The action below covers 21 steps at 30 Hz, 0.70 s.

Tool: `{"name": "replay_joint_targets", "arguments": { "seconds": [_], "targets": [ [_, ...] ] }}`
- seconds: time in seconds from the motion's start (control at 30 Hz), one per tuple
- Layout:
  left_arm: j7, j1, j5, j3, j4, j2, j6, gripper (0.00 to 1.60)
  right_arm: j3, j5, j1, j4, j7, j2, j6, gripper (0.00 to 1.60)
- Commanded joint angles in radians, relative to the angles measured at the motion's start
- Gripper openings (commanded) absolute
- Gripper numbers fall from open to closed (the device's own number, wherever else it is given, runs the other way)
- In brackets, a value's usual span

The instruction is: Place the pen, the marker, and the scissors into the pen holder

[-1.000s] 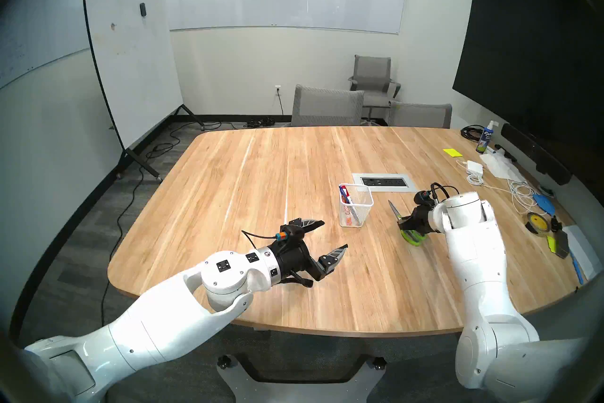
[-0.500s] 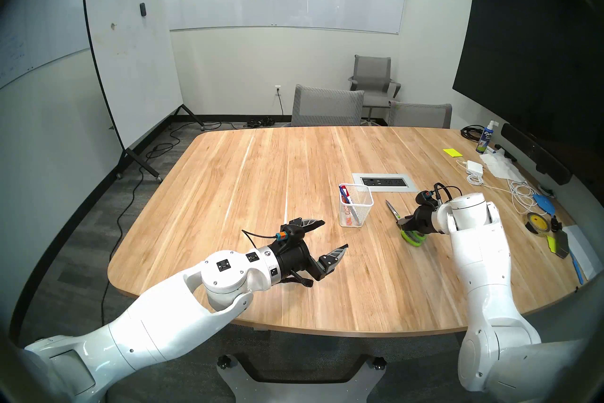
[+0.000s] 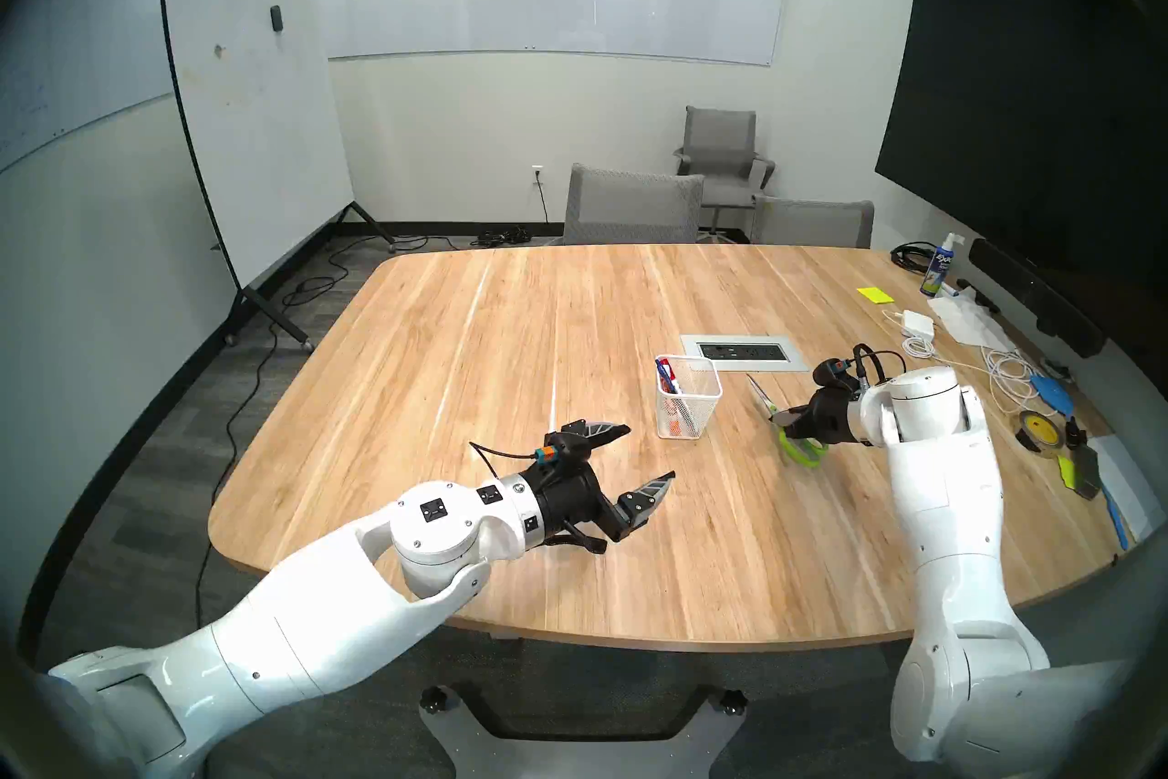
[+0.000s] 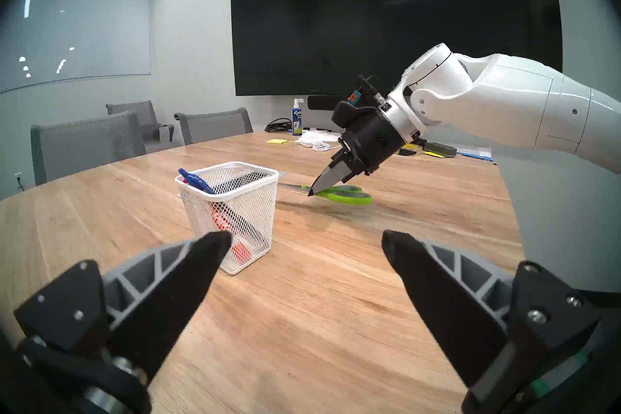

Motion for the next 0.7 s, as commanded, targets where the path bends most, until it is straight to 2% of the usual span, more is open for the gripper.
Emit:
{"name": "replay_joint_targets", "arguments": {
  "seconds": [0.0,0.3,0.37,0.67],
  "targets": [
    [-0.001,-0.01,0.0,0.001,-0.008,-0.01,0.004,1.6,0.021,0.039,0.004,-0.044,0.042,0.008,-0.038,0.0],
    [0.0,-0.016,0.004,0.007,-0.003,-0.012,0.017,1.6,0.047,0.071,0.006,-0.047,0.099,0.009,-0.059,0.0],
    [-0.003,-0.016,0.004,0.007,0.001,-0.011,0.019,1.6,0.062,0.095,-0.002,-0.068,0.138,0.009,-0.066,0.0],
    [-0.02,-0.015,0.0,0.01,0.012,-0.011,0.017,1.6,0.094,0.13,-0.014,-0.095,0.191,0.001,-0.083,0.0]
  ]
}}
